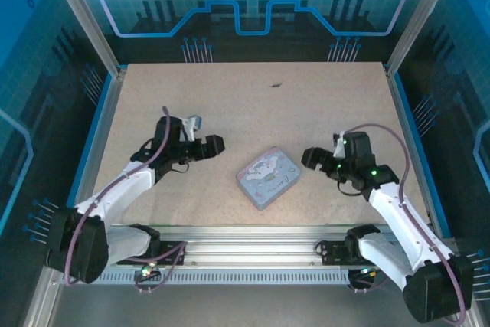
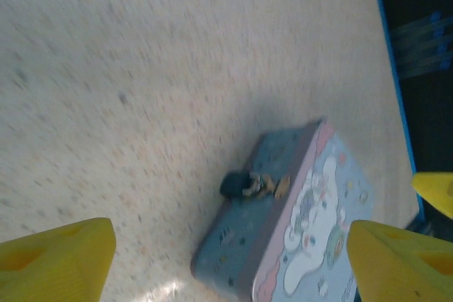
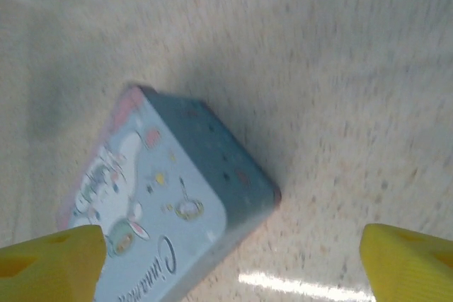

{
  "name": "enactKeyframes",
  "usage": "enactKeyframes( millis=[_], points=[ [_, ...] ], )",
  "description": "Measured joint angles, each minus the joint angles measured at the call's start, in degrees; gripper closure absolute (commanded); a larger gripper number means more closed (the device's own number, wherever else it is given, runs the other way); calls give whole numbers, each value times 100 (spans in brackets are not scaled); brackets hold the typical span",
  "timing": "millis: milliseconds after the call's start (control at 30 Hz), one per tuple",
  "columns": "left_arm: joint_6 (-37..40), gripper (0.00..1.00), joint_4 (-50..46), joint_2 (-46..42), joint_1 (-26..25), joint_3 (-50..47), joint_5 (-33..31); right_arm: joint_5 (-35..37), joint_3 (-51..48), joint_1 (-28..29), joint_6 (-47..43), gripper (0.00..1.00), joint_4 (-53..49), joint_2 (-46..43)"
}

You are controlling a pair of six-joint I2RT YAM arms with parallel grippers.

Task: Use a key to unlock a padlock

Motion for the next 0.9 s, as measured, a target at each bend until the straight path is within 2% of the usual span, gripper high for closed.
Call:
enactKeyframes(
  millis=[200, 433, 733, 900],
  points=[
    [2, 22, -17, 868, -492, 70, 313, 26, -538, 699, 632, 13, 59, -20],
    [-22, 34, 186, 1493, -1001, 260, 568, 4, -636, 957, 1049, 20, 610, 363],
    [-304, 52, 693, 1578, -1073, 133, 837, -26, -308, 1174, 1189, 43, 1259, 1390],
    [-422, 59, 870, 1515, -1078, -157, 839, -33, 214, 1239, 1150, 44, 1478, 2155]
  ],
)
